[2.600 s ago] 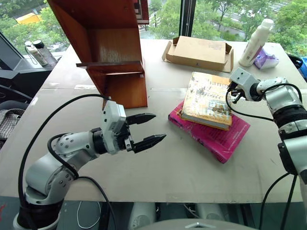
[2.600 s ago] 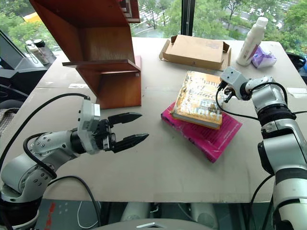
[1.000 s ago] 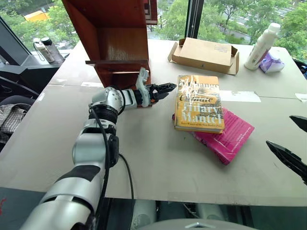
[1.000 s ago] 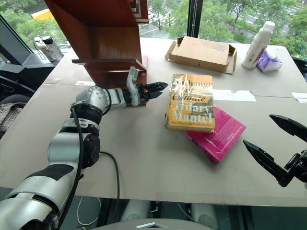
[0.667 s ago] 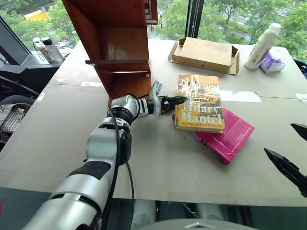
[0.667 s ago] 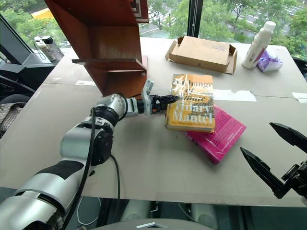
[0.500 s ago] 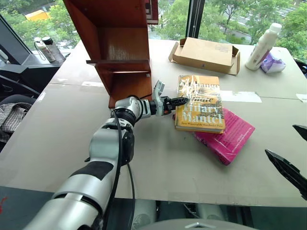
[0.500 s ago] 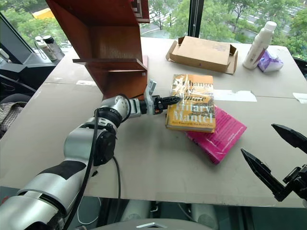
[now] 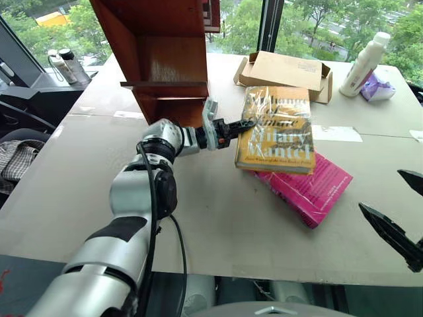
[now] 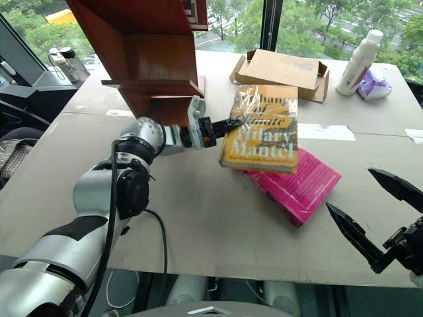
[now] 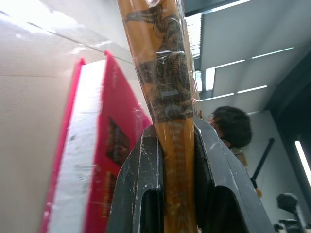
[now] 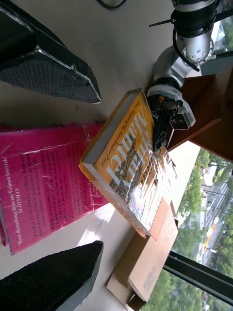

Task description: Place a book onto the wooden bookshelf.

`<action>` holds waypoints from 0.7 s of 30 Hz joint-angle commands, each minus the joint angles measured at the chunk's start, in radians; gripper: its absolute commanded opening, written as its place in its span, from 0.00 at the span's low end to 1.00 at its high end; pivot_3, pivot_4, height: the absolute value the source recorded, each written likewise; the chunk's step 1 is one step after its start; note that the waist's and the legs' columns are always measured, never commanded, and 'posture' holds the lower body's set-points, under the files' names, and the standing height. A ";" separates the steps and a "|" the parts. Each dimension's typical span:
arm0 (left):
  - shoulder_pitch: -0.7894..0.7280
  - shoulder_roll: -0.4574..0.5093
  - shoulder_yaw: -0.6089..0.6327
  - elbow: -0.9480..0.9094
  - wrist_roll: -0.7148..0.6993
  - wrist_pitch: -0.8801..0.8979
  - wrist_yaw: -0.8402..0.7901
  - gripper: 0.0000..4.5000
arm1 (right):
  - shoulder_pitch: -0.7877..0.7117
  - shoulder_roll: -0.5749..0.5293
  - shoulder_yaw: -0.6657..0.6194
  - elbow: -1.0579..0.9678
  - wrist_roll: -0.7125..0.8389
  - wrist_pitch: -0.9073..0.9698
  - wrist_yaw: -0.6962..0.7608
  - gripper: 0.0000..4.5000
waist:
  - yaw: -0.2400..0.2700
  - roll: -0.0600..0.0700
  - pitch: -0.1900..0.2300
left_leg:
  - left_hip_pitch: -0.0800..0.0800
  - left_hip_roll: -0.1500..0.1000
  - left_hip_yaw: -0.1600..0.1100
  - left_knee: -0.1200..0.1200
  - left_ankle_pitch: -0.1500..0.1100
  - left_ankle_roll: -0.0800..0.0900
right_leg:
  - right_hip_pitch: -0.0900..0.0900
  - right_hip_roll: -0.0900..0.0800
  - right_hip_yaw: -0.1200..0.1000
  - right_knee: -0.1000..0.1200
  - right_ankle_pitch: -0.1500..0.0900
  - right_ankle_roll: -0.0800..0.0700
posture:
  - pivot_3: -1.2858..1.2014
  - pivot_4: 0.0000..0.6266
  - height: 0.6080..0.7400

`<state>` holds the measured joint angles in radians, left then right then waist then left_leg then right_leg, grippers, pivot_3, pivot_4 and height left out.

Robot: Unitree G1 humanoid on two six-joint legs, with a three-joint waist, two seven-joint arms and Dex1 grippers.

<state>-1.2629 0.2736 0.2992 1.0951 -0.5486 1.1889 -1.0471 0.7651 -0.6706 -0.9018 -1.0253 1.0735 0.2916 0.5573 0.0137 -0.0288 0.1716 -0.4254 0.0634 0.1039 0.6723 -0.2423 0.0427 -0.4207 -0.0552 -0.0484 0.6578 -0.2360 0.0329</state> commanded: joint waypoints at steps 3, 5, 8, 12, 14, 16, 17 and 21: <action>0.110 -0.082 0.082 -0.565 -0.186 0.339 0.170 0.03 | -0.185 -0.104 0.067 0.155 0.005 0.016 0.022 1.00 | -0.003 0.001 0.000 | -0.002 0.000 -0.001 0.001 0.000 0.000 | 0.000 0.000 0.000 0.000 0.001 -0.002 | 0.52 0.24 0.95; 0.156 -0.117 0.137 -0.709 -0.224 0.406 0.247 0.03 | -0.281 -0.159 0.094 0.253 0.009 0.035 0.052 1.00 | -0.005 0.001 0.000 | -0.001 -0.001 -0.001 0.002 0.000 0.000 | 0.000 0.000 0.001 0.001 0.001 -0.001 | 0.52 0.24 0.95; 0.201 -0.160 0.184 -0.838 -0.277 0.425 0.356 0.03 | -0.438 -0.239 0.135 0.440 -0.007 0.054 0.133 1.00 | -0.006 0.001 0.000 | 0.001 -0.001 -0.001 0.002 0.001 0.000 | 0.000 0.000 0.002 0.003 0.001 -0.001 | 0.52 0.24 0.95; 0.221 -0.173 0.212 -0.974 -0.383 0.425 0.474 0.03 | -0.630 -0.330 0.198 0.685 -0.045 0.069 0.285 1.00 | -0.001 0.001 0.000 | 0.005 -0.002 -0.003 0.003 0.001 0.000 | 0.004 0.001 0.002 0.004 0.001 -0.002 | 0.52 0.24 0.95; 0.222 -0.157 0.221 -1.037 -0.424 0.425 0.524 0.03 | -0.724 -0.358 0.239 0.785 -0.053 0.084 0.356 1.00 | -0.002 0.001 0.000 | 0.006 -0.003 -0.003 0.002 0.001 0.000 | 0.005 0.001 0.003 0.004 0.001 -0.002 | 0.52 0.24 0.95; 0.222 -0.141 0.212 -1.132 -0.451 0.425 0.566 0.03 | -0.816 -0.380 0.290 0.888 -0.084 0.079 0.440 1.00 | -0.002 0.001 0.000 | 0.007 -0.003 -0.003 0.002 0.001 0.000 | 0.006 0.001 0.004 0.004 0.001 -0.001 | 0.52 0.24 0.95; 0.215 -0.131 0.213 -1.177 -0.461 0.425 0.586 0.03 | -0.863 -0.386 0.319 0.934 -0.105 0.069 0.480 1.00 | -0.002 0.001 0.000 | 0.007 -0.004 -0.003 0.002 0.001 -0.001 | 0.005 0.001 0.005 0.004 0.001 -0.001 | 0.52 0.24 0.95; 0.188 -0.027 0.194 -1.295 -0.484 0.418 0.617 0.03 | -1.021 -0.380 0.395 1.049 -0.143 0.064 0.595 1.00 | -0.003 0.001 0.000 | 0.007 -0.004 -0.003 0.002 0.003 -0.004 | 0.006 0.001 0.006 0.004 0.001 -0.001 | 0.52 0.24 0.95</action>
<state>-1.0420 0.2082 0.4990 -0.1290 -0.9963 1.6125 -0.4292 -0.2240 -1.0390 -0.5007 0.0058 0.9398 0.3697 1.1017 0.0105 -0.0277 0.1719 -0.4177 0.0593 0.1008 0.6741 -0.2394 0.0385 -0.4151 -0.0544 -0.0428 0.6616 -0.2347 0.0317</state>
